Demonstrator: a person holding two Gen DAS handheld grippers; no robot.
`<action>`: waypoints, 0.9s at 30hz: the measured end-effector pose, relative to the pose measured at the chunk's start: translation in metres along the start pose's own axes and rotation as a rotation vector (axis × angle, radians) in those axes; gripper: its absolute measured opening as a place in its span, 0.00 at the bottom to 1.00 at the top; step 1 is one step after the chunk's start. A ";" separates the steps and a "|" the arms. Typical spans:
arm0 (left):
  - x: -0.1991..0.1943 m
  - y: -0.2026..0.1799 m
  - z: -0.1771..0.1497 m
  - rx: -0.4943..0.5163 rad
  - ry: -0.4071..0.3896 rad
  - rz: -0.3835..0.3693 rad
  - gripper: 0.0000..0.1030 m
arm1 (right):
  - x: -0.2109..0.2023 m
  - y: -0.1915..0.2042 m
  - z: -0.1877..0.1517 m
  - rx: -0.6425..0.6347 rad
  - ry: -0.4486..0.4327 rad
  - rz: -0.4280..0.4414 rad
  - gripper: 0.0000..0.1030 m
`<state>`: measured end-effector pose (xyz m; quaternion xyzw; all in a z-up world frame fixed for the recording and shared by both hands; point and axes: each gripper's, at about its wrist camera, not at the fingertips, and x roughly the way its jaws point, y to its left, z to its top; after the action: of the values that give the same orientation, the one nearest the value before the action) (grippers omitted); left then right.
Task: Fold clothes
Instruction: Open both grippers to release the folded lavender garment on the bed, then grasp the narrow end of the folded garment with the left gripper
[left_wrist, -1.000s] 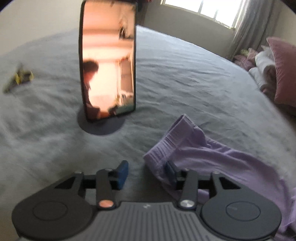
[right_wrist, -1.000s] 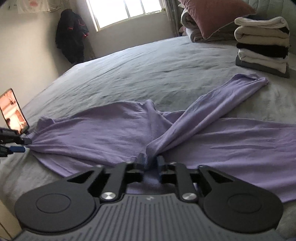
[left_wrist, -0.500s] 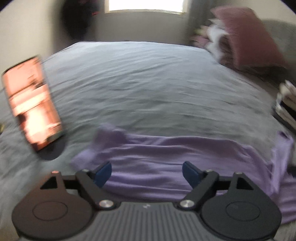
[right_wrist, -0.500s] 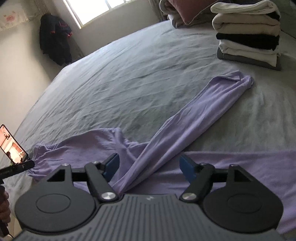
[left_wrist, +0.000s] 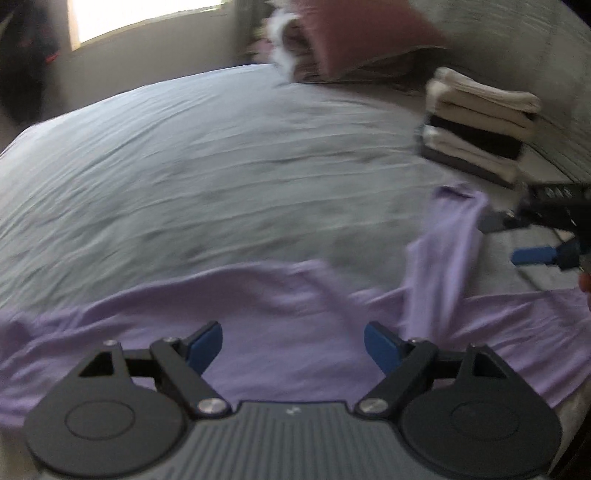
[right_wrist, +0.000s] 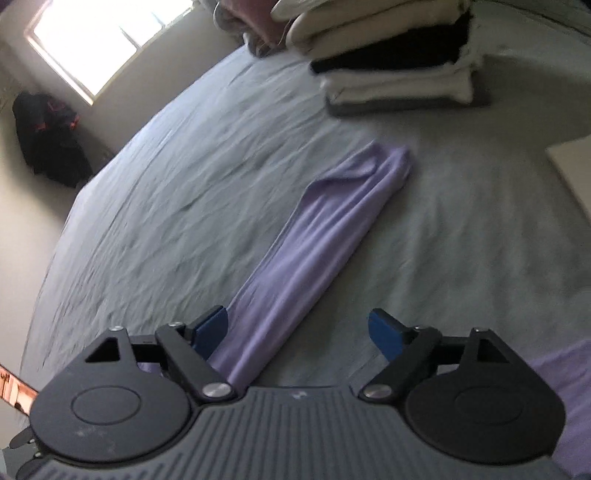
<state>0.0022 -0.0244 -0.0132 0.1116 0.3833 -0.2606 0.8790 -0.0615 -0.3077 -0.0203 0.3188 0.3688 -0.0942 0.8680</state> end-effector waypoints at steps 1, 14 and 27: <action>0.006 -0.008 0.005 0.014 -0.005 -0.033 0.82 | -0.003 -0.005 0.002 -0.013 -0.019 -0.009 0.83; 0.101 -0.086 0.065 0.158 -0.004 -0.074 0.59 | -0.028 -0.074 0.020 0.103 -0.025 0.022 0.84; 0.164 -0.153 0.117 0.163 -0.036 -0.078 0.24 | -0.038 -0.097 0.030 0.139 -0.002 0.071 0.84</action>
<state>0.0844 -0.2603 -0.0527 0.1633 0.3490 -0.3271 0.8629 -0.1100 -0.4053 -0.0245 0.3911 0.3490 -0.0890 0.8470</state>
